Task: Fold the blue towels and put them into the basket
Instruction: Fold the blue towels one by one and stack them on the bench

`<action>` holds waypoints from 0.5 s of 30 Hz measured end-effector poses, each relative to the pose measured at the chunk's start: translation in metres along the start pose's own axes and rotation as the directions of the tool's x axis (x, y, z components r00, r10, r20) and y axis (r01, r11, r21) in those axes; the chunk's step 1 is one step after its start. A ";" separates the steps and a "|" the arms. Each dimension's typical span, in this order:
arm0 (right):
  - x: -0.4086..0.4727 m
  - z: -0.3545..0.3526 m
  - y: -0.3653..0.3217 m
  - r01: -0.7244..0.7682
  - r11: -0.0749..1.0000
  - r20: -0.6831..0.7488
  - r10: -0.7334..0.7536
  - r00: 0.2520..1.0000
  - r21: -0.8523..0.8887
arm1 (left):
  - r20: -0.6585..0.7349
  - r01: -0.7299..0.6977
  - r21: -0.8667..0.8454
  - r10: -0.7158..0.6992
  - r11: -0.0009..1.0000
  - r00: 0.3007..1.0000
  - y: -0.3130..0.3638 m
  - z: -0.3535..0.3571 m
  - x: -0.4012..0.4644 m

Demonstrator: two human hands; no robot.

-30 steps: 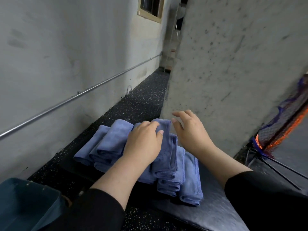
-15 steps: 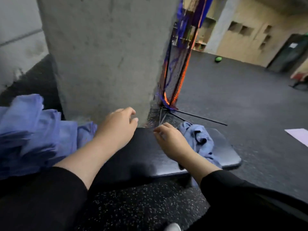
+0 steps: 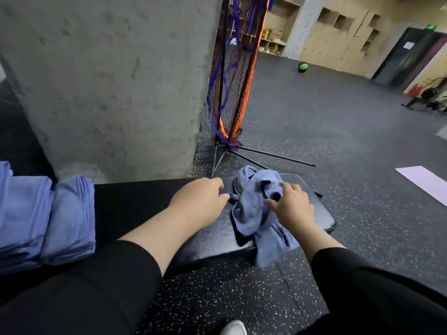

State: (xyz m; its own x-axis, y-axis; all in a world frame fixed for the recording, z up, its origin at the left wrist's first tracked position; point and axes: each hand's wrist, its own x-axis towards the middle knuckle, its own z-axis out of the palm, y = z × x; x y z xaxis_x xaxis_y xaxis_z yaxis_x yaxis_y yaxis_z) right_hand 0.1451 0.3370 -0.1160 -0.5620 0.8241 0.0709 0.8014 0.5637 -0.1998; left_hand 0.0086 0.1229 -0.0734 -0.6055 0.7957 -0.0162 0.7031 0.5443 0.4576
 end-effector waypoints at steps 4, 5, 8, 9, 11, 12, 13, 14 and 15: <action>0.021 0.024 0.011 -0.021 0.989 0.067 0.011 0.998 0.144 | 0.005 -0.010 -0.004 0.010 1.000 1.000 0.007 0.009 0.013; 0.024 0.027 0.012 -0.024 0.987 0.057 0.015 0.998 0.162 | 0.004 -0.006 -0.010 0.006 1.000 1.000 0.008 0.011 0.015; 0.029 0.018 0.004 -0.048 0.954 0.012 0.047 0.999 0.296 | 0.005 0.023 -0.125 -0.022 0.992 1.000 0.012 0.011 0.021; 0.029 0.009 -0.004 -0.026 0.928 -0.030 0.039 0.999 0.371 | 0.011 0.048 -0.208 -0.046 0.977 0.999 0.015 0.010 0.023; 0.024 -0.013 -0.027 0.067 0.854 -0.126 -0.002 0.992 0.516 | 0.019 0.100 -0.411 -0.101 0.906 0.995 0.020 0.005 0.025; 0.018 -0.025 -0.040 0.118 0.810 -0.165 -0.028 0.986 0.574 | 0.016 0.123 -0.519 -0.134 0.846 0.991 0.021 0.002 0.025; 0.011 -0.036 -0.051 0.171 0.767 -0.192 -0.063 0.979 0.618 | 0.010 0.140 -0.624 -0.171 0.769 0.985 0.023 -0.001 0.026; 0.003 -0.044 -0.062 0.212 0.728 -0.199 -0.106 0.974 0.651 | 0.018 0.161 -0.717 -0.213 0.678 0.977 0.024 -0.004 0.025; -0.007 -0.050 -0.073 0.245 0.694 -0.189 -0.158 0.969 0.677 | 0.047 0.186 -0.797 -0.248 0.574 0.968 0.024 -0.007 0.024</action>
State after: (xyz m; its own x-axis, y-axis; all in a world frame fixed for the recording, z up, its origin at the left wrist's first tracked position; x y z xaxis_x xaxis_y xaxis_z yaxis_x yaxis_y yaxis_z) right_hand 0.1006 0.2930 -0.0534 -0.6325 0.7202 0.2851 0.2801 0.5558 -0.7827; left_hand 0.0080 0.1530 -0.0565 -0.7429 0.6472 -0.1707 -0.0062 0.2484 0.9686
